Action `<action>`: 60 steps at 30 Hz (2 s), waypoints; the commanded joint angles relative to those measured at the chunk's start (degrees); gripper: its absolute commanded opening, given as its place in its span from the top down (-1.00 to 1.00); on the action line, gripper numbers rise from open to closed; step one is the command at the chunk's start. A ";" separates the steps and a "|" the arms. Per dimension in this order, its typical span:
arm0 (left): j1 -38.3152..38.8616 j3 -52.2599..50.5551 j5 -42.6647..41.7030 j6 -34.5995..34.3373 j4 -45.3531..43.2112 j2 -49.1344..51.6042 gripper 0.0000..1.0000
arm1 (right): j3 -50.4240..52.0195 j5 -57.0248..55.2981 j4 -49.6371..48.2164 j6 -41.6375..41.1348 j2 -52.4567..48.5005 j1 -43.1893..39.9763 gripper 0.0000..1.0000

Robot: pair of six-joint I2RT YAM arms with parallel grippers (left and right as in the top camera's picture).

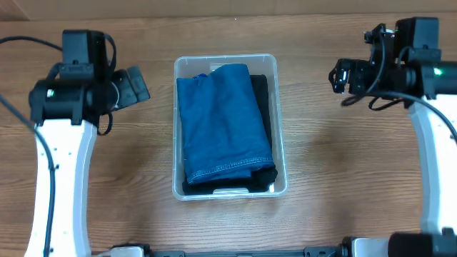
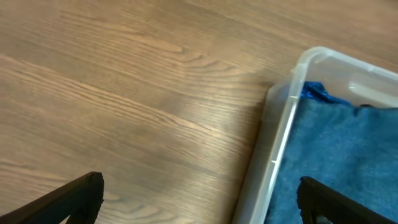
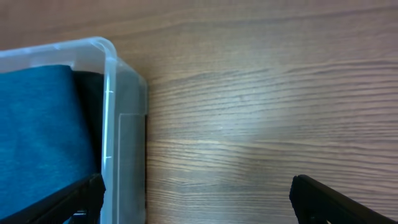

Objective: Pack container

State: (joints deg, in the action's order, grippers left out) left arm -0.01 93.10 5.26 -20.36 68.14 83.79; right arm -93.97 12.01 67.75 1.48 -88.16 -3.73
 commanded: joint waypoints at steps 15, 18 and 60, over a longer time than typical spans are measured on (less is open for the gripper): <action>0.00 -38.69 1.14 1.03 4.02 -56.89 -1.00 | 33.33 -2.95 6.56 -1.68 52.37 -0.20 -1.00; 0.00 -38.69 1.14 1.03 4.02 -56.89 -0.99 | 33.33 -3.28 6.45 -1.36 52.37 -0.20 -1.00; -0.02 -38.75 1.44 1.07 4.02 -57.11 -1.00 | 90.55 -0.57 -56.72 2.43 87.67 0.28 -1.00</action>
State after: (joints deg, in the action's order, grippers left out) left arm 0.01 54.46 5.87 -18.52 72.40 27.27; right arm -3.20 11.60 11.35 3.68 -0.75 -3.66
